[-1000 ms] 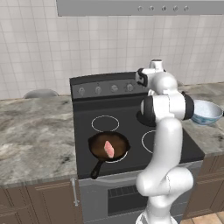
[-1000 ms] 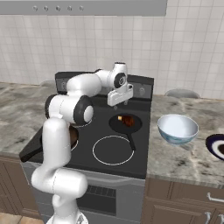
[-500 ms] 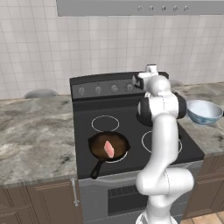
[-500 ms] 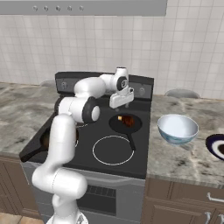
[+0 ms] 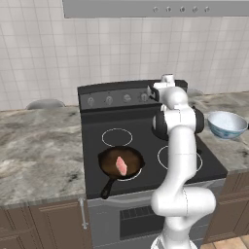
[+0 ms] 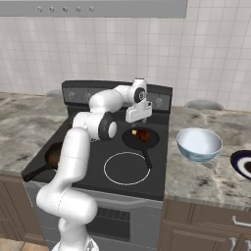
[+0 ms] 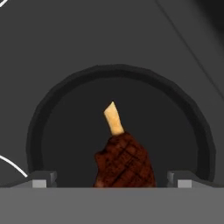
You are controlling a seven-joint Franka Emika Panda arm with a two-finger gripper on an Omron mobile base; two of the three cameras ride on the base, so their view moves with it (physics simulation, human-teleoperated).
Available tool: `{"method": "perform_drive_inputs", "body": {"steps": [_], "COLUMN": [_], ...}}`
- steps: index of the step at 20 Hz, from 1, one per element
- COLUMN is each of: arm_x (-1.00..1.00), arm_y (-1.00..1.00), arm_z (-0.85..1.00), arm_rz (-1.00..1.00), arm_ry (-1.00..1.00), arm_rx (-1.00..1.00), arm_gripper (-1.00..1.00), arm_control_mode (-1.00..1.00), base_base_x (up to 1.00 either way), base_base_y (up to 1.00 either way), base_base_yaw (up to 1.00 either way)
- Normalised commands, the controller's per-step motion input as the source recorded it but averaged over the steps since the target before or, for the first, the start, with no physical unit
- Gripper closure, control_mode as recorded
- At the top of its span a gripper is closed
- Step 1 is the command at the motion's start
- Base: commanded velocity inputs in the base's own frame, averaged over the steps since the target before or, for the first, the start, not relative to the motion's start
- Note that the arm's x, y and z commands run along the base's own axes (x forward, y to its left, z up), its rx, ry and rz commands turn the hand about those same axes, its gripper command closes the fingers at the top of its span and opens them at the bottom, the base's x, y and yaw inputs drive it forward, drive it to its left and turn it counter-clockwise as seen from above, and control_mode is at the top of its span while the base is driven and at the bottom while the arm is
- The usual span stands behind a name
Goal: Place one of the steaks on the plate and the other in the bowl. Then place the bowl in the fridge.
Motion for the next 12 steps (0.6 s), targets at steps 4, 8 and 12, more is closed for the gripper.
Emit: {"method": "perform_drive_inputs", "body": {"steps": [4,8,12], "arm_x": [0.00,0.00,0.00], "arm_y": [0.00,0.00,0.00], "arm_z": [-0.29,-0.48,-0.62], "arm_rz": [0.00,0.00,0.00], "arm_ry": [0.07,0.05,0.05], "arm_rx": [0.00,0.00,0.00], "arm_gripper": [-1.00,-1.00,-1.00], "arm_control_mode": [-1.00,-1.00,-1.00], "base_base_x": [0.00,0.00,0.00], "base_base_y": [0.00,0.00,0.00], "base_base_yaw": [0.00,0.00,0.00]}}
